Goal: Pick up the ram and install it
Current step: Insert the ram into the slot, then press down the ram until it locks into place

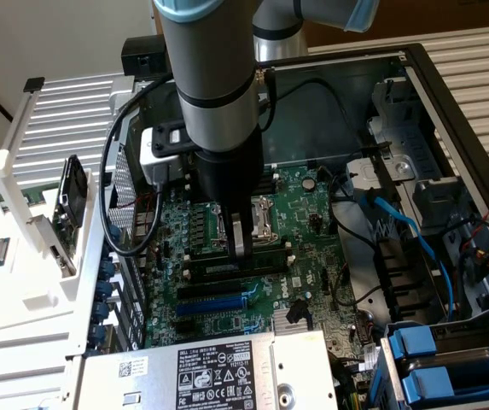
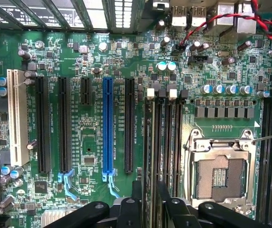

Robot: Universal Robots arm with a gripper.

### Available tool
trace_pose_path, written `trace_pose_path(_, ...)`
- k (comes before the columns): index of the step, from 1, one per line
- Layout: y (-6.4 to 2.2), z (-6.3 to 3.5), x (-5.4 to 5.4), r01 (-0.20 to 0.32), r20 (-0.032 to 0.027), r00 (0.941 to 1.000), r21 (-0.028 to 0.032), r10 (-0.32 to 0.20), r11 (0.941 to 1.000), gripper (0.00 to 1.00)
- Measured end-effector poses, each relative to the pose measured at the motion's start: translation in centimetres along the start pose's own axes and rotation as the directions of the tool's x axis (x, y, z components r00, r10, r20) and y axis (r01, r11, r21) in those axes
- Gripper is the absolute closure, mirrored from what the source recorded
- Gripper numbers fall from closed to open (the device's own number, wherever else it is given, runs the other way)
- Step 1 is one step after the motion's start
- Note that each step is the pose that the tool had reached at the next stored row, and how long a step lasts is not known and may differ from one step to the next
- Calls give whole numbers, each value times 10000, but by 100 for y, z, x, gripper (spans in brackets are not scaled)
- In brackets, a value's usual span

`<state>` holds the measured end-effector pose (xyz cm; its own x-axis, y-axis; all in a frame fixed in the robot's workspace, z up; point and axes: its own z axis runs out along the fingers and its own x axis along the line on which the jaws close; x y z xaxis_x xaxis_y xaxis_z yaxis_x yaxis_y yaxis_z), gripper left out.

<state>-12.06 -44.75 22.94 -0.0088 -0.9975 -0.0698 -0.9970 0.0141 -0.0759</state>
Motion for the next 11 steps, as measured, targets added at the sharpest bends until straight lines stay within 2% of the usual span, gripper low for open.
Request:
trace_pose_path(6, -6, -80, -5, 1, -1, 10000, 0, -1, 10000, 74)
trace_pose_path(11, -6, -83, -6, 0, 0, 10000, 0, 0, 10000, 74)
